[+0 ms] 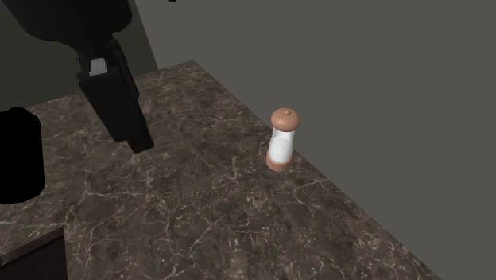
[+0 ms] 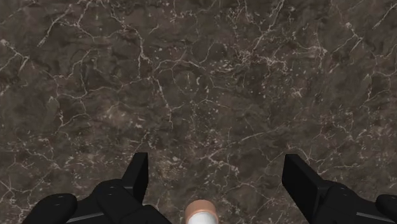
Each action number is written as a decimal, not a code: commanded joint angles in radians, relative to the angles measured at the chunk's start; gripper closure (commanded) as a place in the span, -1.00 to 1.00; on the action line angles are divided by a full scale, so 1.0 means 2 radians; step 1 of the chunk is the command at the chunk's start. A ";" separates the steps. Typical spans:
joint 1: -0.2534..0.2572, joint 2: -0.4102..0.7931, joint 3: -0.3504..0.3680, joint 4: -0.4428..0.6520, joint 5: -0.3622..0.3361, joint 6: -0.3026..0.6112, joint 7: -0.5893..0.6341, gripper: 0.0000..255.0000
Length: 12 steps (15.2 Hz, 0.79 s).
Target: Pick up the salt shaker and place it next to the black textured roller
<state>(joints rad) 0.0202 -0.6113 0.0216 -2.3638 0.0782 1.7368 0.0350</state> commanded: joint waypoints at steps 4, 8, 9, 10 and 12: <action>0.001 0.097 0.008 0.042 -0.004 0.065 0.002 -1.00; 0.001 0.172 0.013 0.087 -0.009 0.102 0.006 -1.00; 0.001 0.191 0.014 0.099 -0.011 0.110 0.007 -1.00; 0.001 0.210 0.015 0.113 -0.013 0.117 0.008 -1.00; 0.001 0.248 0.017 0.141 -0.017 0.129 0.011 -1.00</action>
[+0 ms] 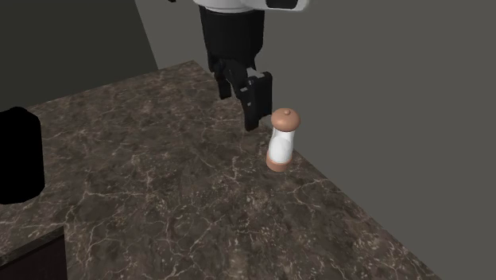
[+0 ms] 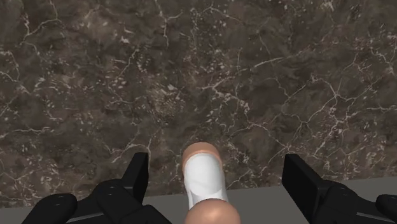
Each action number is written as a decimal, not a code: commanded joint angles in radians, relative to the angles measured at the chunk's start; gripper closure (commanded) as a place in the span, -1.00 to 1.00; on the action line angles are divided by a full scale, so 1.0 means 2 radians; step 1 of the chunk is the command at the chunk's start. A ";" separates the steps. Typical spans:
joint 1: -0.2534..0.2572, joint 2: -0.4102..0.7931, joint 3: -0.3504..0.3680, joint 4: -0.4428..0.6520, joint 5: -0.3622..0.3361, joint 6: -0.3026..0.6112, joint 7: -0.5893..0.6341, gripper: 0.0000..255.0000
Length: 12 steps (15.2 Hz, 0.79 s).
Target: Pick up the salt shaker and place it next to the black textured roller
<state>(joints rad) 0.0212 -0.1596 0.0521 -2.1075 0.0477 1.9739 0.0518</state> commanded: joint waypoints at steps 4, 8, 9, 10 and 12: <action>0.003 0.097 0.005 0.079 -0.012 0.028 0.009 -1.00; 0.006 0.174 0.006 0.156 -0.024 0.034 0.015 -1.00; 0.007 0.194 0.006 0.177 -0.027 0.033 0.017 -1.00; 0.008 0.214 0.006 0.200 -0.029 0.033 0.018 -1.00; 0.010 0.235 0.005 0.219 -0.032 0.037 0.019 -1.00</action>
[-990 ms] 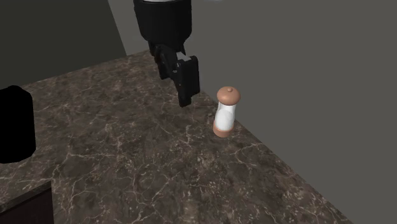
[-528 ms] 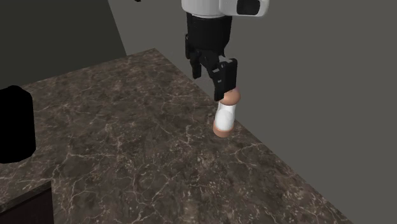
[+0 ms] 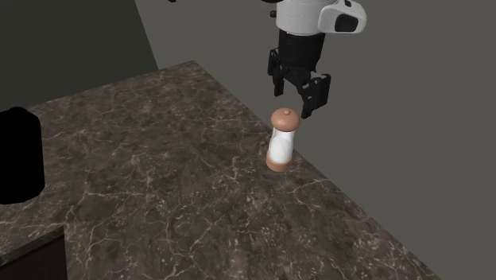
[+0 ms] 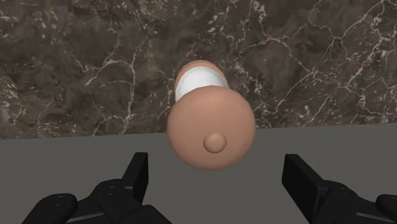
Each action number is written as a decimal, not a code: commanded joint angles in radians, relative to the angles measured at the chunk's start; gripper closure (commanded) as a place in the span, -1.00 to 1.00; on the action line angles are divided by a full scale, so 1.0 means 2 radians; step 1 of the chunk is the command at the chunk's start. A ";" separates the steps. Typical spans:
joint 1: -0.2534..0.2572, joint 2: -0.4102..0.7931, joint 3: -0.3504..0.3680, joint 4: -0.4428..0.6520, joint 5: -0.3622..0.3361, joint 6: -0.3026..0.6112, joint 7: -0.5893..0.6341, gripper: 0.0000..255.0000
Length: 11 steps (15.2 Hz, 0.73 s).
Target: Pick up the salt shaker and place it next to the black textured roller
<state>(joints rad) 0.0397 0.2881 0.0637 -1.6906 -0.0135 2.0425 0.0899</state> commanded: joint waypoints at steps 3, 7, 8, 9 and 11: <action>0.001 0.019 -0.001 0.000 -0.002 0.020 0.001 -1.00; 0.001 0.028 -0.001 -0.010 -0.003 0.040 0.001 -1.00; 0.001 0.028 -0.001 -0.010 -0.003 0.040 0.001 -1.00; 0.001 0.028 -0.001 -0.010 -0.003 0.040 0.001 -1.00; 0.001 0.028 -0.001 -0.010 -0.003 0.040 0.001 -1.00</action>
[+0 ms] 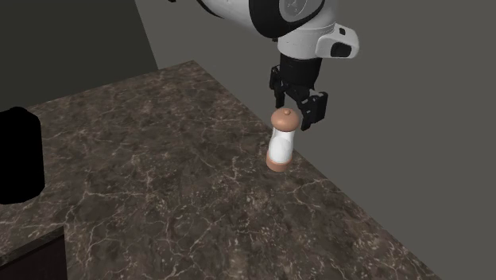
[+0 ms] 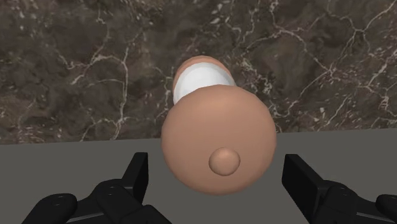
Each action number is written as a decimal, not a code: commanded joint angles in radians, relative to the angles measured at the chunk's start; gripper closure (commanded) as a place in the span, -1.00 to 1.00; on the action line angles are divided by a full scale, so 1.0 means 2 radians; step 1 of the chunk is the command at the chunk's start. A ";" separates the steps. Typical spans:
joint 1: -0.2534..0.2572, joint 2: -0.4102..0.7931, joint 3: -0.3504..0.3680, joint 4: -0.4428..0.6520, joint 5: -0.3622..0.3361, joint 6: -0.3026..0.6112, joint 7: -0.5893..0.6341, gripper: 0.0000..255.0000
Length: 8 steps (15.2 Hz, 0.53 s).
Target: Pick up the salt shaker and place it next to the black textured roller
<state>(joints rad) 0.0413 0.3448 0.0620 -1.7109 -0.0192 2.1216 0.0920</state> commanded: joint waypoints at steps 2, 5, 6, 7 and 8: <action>0.000 0.000 0.000 0.000 0.000 0.000 0.000 -1.00; 0.000 0.000 0.000 0.000 0.000 0.000 0.000 1.00; 0.000 0.000 0.000 0.000 0.000 0.000 0.000 1.00; 0.000 0.000 0.000 0.000 0.000 0.000 0.000 1.00; 0.000 0.000 0.000 0.000 0.000 0.000 0.000 1.00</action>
<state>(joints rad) 0.0412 0.3444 0.0619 -1.7103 -0.0193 2.1223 0.0921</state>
